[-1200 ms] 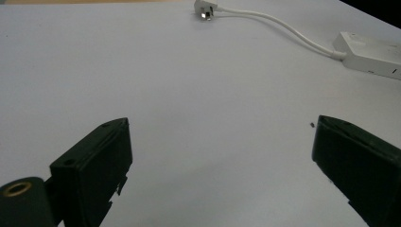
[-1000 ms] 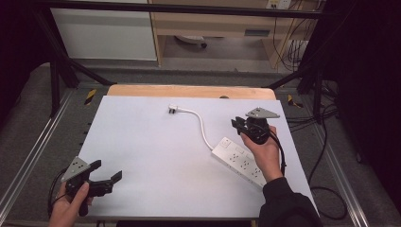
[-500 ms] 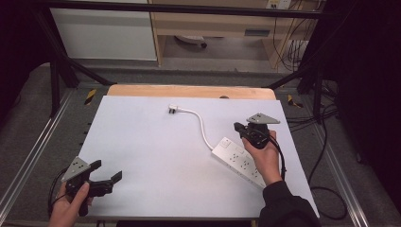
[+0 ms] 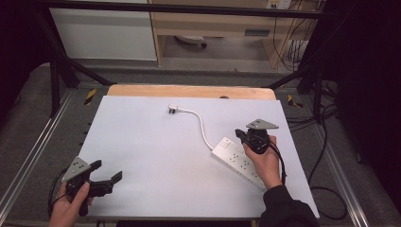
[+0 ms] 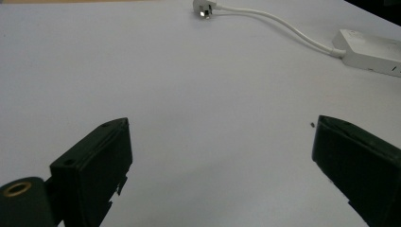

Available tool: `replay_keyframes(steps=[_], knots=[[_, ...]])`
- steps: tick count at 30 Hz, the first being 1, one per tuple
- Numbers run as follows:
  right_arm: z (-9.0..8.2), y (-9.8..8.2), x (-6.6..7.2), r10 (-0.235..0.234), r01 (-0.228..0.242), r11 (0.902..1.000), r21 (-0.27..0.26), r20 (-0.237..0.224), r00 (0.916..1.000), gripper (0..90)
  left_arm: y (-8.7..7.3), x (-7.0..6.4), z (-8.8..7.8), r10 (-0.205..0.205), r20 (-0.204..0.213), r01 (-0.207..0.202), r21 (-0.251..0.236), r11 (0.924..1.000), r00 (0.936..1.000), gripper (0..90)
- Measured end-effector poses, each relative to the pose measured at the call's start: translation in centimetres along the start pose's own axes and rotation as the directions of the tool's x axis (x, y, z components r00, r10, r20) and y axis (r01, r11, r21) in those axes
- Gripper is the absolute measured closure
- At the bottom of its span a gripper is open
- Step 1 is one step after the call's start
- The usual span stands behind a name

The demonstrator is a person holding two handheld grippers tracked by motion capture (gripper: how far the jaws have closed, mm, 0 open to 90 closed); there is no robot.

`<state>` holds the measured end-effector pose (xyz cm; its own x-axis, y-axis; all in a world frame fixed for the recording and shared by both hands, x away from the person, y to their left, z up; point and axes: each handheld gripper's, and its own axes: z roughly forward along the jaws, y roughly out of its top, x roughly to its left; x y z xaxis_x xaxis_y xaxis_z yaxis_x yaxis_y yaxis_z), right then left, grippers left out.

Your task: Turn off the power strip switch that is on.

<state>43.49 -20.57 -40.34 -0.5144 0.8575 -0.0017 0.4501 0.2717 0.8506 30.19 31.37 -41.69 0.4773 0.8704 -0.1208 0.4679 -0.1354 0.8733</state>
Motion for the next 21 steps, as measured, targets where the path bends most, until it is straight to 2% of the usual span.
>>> replay_keyframes(steps=[21], knots=[[-0.9,-2.1,-0.1,0.03,-0.03,0.9961,0.083,-0.002,0.9995,90.0,0.0,-0.1,0.0,0.006,0.003,-0.006,0.001,1.0,1.0,5.6]])
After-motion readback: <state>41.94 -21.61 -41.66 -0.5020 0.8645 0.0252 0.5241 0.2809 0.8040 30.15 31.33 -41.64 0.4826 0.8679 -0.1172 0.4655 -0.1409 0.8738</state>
